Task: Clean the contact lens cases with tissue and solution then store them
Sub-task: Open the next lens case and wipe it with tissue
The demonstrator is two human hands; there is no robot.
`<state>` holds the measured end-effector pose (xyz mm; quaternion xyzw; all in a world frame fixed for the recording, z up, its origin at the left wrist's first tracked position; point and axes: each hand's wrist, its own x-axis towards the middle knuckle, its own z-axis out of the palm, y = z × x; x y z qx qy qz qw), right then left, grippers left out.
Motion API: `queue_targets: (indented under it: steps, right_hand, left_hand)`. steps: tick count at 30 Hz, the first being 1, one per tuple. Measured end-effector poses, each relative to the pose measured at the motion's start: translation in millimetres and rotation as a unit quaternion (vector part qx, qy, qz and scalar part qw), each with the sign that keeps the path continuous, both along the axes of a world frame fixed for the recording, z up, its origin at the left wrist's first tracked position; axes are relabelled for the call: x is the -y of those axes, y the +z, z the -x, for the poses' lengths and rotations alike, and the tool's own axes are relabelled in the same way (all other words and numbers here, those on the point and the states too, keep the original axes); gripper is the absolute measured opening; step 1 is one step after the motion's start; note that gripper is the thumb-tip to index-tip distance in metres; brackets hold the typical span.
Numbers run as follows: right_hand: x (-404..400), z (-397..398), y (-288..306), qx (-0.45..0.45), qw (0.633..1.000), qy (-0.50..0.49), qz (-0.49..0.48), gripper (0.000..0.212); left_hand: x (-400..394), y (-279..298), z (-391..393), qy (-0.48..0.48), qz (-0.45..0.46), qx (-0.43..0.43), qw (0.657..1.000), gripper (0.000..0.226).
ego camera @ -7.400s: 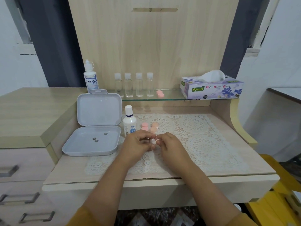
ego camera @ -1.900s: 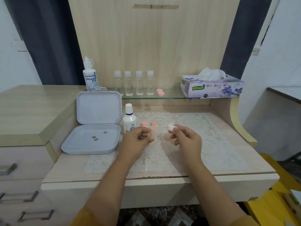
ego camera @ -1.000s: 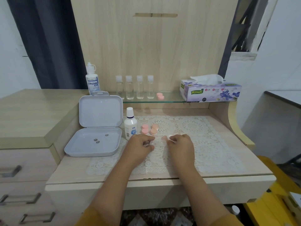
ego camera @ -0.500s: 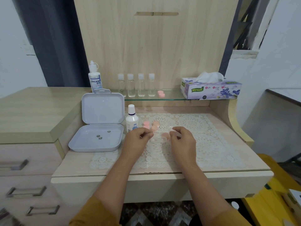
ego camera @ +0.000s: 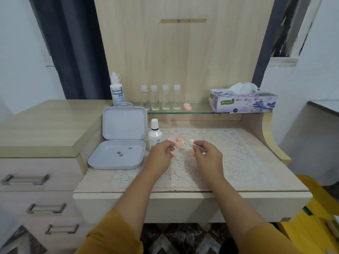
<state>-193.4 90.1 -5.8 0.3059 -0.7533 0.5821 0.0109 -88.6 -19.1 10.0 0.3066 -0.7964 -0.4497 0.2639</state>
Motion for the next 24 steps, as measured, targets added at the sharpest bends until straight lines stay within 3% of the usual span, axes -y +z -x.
queue_targets:
  steps: [9, 13, 18, 24]
  right_hand:
    - [2, -4, 5, 0.021, 0.992, 0.123, -0.035, 0.012]
    - [5, -13, 9, 0.068, 0.984, 0.166, -0.008, 0.014]
    - [18, -29, 12, 0.061, 0.978, 0.198, -0.013, 0.018]
    - [33, -59, 16, 0.06, 0.97, 0.233, -0.033, 0.016]
  left_hand:
    - [0, -1, -12, -0.054, -0.019, -0.011, 0.998, 0.031]
    - [-1, -1, -21, -0.022, 0.028, -0.019, 0.999, 0.011]
    - [8, -3, -47, -0.017, 0.075, -0.009, 0.997, 0.008]
    - [23, -5, -80, -0.009, 0.051, -0.042, 0.998, 0.011]
